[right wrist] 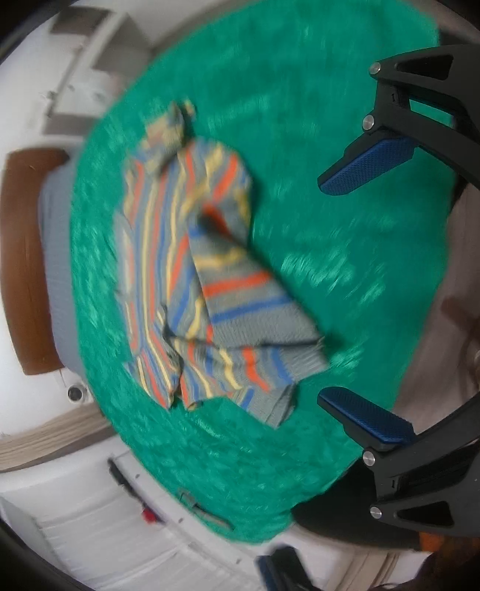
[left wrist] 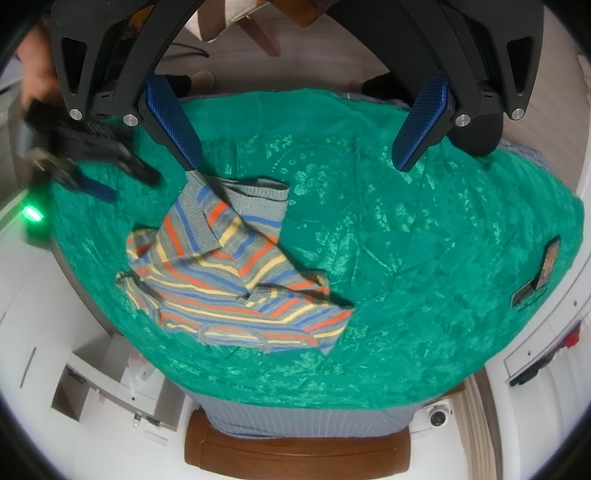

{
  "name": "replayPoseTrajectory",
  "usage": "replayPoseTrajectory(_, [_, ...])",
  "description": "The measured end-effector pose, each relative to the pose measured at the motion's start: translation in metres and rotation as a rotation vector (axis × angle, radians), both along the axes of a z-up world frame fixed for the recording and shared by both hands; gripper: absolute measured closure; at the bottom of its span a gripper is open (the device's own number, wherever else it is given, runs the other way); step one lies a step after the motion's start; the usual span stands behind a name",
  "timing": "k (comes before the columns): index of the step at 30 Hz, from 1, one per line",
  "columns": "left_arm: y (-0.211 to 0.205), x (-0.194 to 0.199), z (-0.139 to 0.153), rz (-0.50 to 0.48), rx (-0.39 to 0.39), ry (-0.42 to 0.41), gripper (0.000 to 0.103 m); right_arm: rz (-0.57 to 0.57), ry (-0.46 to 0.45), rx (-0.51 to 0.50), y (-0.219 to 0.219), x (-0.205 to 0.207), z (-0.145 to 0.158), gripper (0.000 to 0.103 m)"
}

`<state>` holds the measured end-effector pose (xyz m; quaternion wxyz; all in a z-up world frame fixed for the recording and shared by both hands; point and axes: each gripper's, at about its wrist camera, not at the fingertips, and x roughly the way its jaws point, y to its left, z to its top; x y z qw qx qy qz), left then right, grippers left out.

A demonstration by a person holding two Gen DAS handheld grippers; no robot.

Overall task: Fold small clothes
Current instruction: 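Grasp the sweater hem with the right tool while the left tool grasps the hem beside it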

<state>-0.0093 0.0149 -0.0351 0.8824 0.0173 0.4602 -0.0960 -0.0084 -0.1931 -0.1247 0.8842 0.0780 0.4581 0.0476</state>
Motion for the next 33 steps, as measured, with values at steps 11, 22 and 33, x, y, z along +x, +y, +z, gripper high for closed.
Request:
replayPoseTrajectory(11, [0.032, 0.002, -0.009, 0.077, 0.003, 0.027, 0.000, -0.040, 0.073, 0.130, -0.024, 0.036, -0.037, 0.100])
replayPoseTrajectory(22, [0.004, 0.015, -0.045, -0.065, -0.045, 0.147, 0.001, -0.178, 0.195, 0.067, -0.072, -0.066, -0.021, 0.093])
replayPoseTrajectory(33, [-0.074, 0.041, -0.100, -0.303, -0.139, 0.250, 0.012, -0.071, 0.090, 0.038, -0.043, -0.060, -0.001, 0.059])
